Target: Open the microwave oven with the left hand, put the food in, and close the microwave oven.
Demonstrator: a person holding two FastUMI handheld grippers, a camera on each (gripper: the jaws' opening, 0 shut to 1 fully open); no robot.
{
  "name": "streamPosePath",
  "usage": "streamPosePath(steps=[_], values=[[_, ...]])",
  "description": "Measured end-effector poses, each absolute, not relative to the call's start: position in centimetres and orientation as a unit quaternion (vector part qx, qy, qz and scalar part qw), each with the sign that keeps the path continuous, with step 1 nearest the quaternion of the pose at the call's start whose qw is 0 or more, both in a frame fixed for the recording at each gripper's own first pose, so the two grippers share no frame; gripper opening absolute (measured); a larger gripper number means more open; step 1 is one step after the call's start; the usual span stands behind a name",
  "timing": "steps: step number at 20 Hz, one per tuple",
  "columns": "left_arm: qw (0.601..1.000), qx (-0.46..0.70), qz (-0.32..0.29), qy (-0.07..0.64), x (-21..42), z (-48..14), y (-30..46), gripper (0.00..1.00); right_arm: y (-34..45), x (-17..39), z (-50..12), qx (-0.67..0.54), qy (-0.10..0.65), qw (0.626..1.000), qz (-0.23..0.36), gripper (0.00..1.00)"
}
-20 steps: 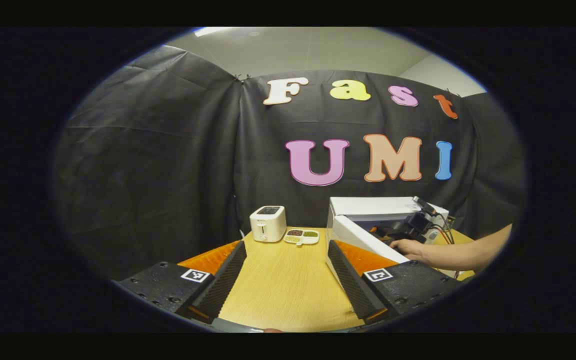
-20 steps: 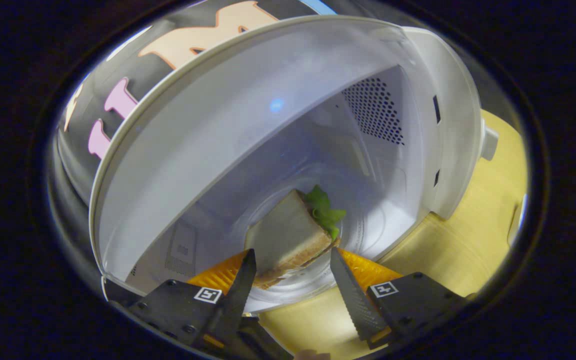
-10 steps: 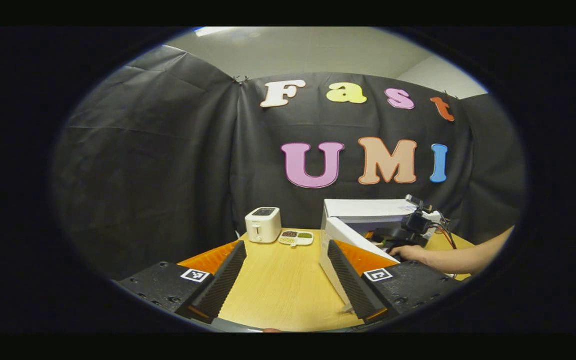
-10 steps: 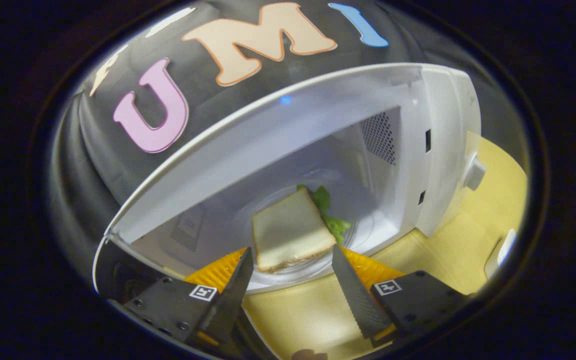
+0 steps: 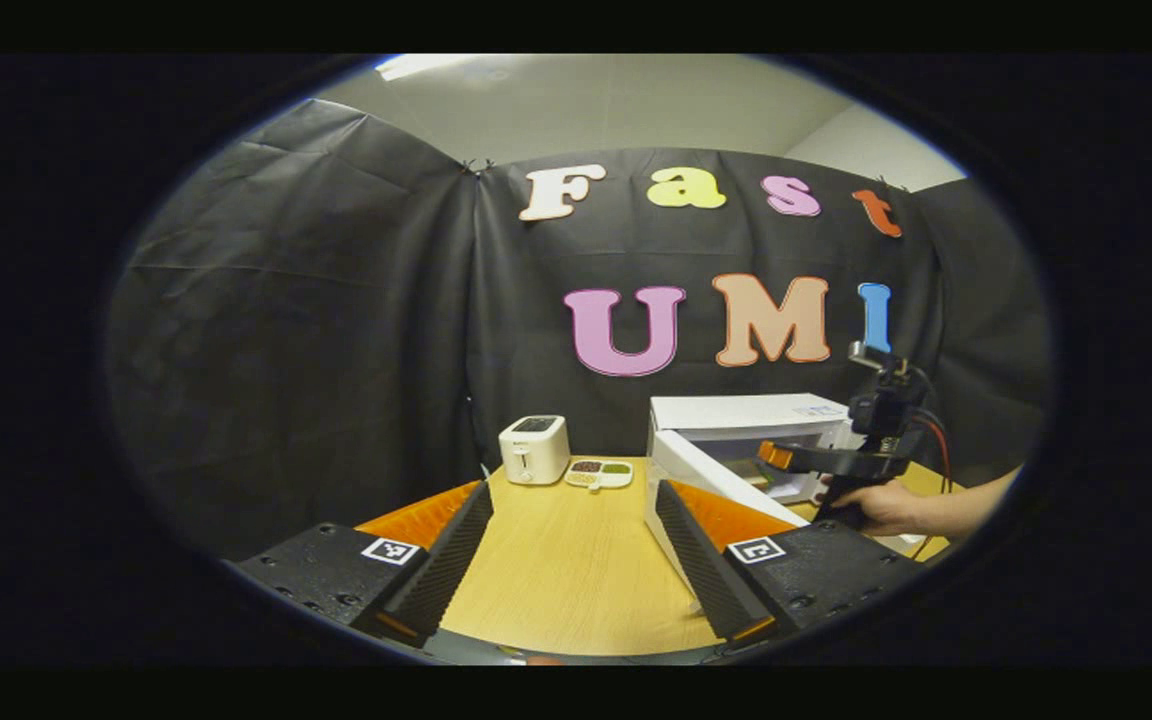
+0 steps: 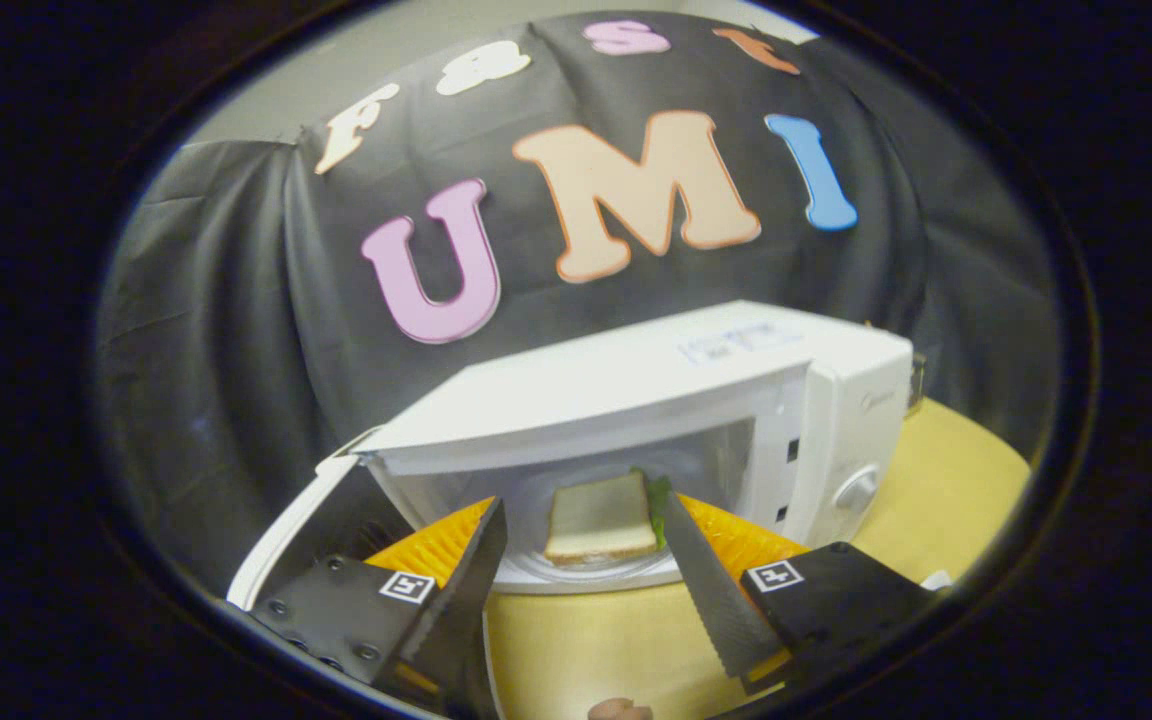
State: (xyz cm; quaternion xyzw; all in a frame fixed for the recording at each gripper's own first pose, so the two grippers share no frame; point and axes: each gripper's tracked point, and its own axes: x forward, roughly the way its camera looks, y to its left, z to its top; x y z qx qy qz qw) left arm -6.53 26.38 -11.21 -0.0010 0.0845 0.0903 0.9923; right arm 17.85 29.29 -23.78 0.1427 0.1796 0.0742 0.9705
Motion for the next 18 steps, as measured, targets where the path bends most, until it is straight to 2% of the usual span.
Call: streamPosePath(steps=[3, 5, 11, 12, 15, 17, 18], values=[[0.993, 0.009, 0.091, 0.079, -7.5, -11.1, 26.3, 0.94, 27.4, 16.3, -19.7, 0.110, 0.130, 0.981, 0.091, 0.97], [0.993, 0.007, 0.088, 0.081, -8.0, -11.3, 25.8, 0.96, 25.6, 15.1, -17.0, 0.099, 0.107, 0.985, 0.091, 0.97], [0.994, 0.006, 0.073, 0.080, -8.7, -12.2, 25.7, 0.94, 18.0, 11.8, -9.9, 0.082, 0.061, 0.993, 0.055, 0.97], [0.994, 0.006, 0.072, 0.080, -8.8, -12.5, 25.9, 0.94, 16.8, 11.2, -9.0, 0.083, 0.060, 0.994, 0.049, 0.86], [0.994, -0.001, 0.066, 0.089, -8.6, -13.6, 26.1, 0.96, 13.5, 9.3, -6.3, 0.072, 0.049, 0.996, 0.030, 0.86], [0.993, -0.007, 0.064, 0.101, -8.4, -14.9, 26.3, 0.94, 11.6, 7.6, -4.4, 0.058, 0.038, 0.997, 0.024, 0.86], [0.993, -0.006, 0.060, 0.104, -8.3, -15.2, 26.1, 0.96, 11.0, 7.0, -3.9, 0.054, 0.036, 0.998, 0.021, 0.86]])
